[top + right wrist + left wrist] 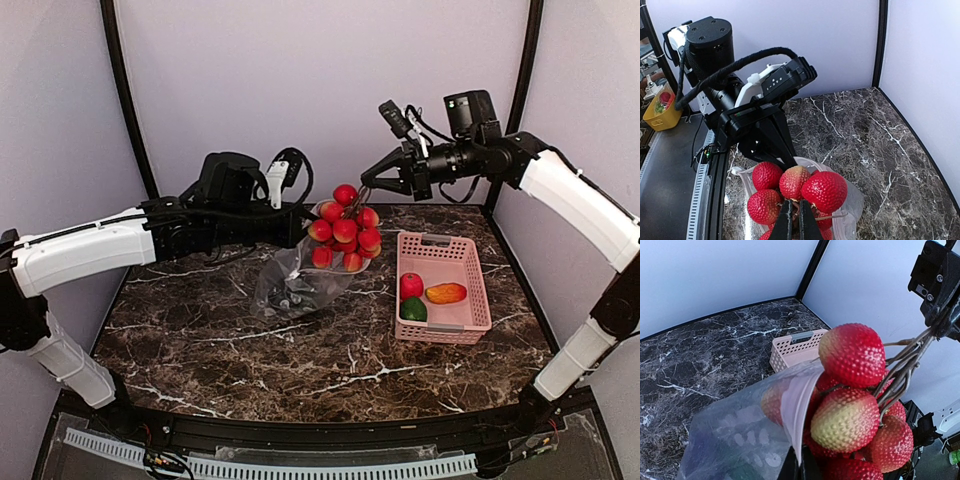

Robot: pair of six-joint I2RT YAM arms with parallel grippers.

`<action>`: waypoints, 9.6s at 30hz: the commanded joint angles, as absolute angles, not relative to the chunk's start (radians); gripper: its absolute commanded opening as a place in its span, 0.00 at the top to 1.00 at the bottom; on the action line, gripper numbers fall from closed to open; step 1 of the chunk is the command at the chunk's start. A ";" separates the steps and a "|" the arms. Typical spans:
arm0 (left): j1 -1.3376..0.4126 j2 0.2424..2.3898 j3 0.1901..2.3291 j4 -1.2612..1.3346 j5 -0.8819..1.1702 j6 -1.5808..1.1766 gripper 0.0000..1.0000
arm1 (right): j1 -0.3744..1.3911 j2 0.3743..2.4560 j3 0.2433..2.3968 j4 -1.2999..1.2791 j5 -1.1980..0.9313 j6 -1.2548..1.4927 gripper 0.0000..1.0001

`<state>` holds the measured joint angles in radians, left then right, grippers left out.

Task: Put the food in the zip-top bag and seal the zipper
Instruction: Place the fake fruit in the zipper food storage bag, then adjust the zipper food storage bag at the center of the board, then pick up the fake fruit from the bin.

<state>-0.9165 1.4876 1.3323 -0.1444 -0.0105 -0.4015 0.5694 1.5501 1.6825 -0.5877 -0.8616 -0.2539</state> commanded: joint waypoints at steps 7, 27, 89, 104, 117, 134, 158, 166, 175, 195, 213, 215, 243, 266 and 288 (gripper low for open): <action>-0.917 1.474 1.329 -0.087 -0.043 -0.492 0.99 | 0.679 1.528 1.606 -0.509 -0.812 -0.317 1.00; -0.914 1.505 1.305 -0.070 -0.059 -0.540 0.99 | 0.786 1.514 1.613 -0.664 -0.878 -0.581 1.00; -0.867 1.404 1.225 -0.083 -0.097 -0.560 0.99 | 0.788 1.505 1.617 -0.651 -0.595 -0.549 0.46; -0.848 1.351 1.199 -0.118 -0.144 -0.517 0.99 | 0.947 1.533 1.516 -0.800 -0.386 -0.807 0.52; -0.849 1.343 1.205 -0.179 -0.105 -0.496 0.99 | 1.033 1.746 1.612 -0.815 -0.116 -0.819 0.49; -0.841 1.356 1.273 -0.352 -0.157 -0.358 0.99 | 1.070 1.691 1.806 -0.778 -0.083 -0.797 1.00; -0.841 1.414 1.440 -0.494 -0.166 -0.271 0.99 | 1.068 1.695 1.805 -0.771 -0.132 -0.768 1.00; -0.841 1.372 1.428 -0.470 -0.176 -0.267 0.99 | 1.064 1.676 1.793 -0.758 -0.163 -0.739 0.97; -0.841 1.377 1.415 -0.466 -0.171 -0.273 0.99 | 1.024 1.601 1.861 -0.862 -0.386 -0.625 0.48; -0.840 1.354 1.371 -0.456 -0.192 -0.261 0.99 | 0.584 1.342 1.521 -0.861 -0.624 -0.516 0.45; -0.841 1.413 1.414 -0.477 -0.174 -0.239 0.99 | 0.332 1.386 1.341 -0.969 -0.408 -0.740 0.51; -0.840 1.417 1.413 -0.472 -0.174 -0.236 0.99 | 0.292 1.405 1.313 -0.956 -0.408 -0.767 0.53; -0.840 1.419 1.386 -0.430 -0.116 -0.272 0.99 | 0.223 1.627 1.097 -0.712 -0.271 -0.998 0.41; -0.840 1.384 1.342 -0.428 -0.117 -0.275 0.99 | 0.284 1.737 1.097 -0.671 -0.185 -1.055 0.42; -0.841 1.394 1.304 -0.396 -0.092 -0.279 0.99 | 0.292 1.646 1.207 -0.805 -0.309 -0.935 0.67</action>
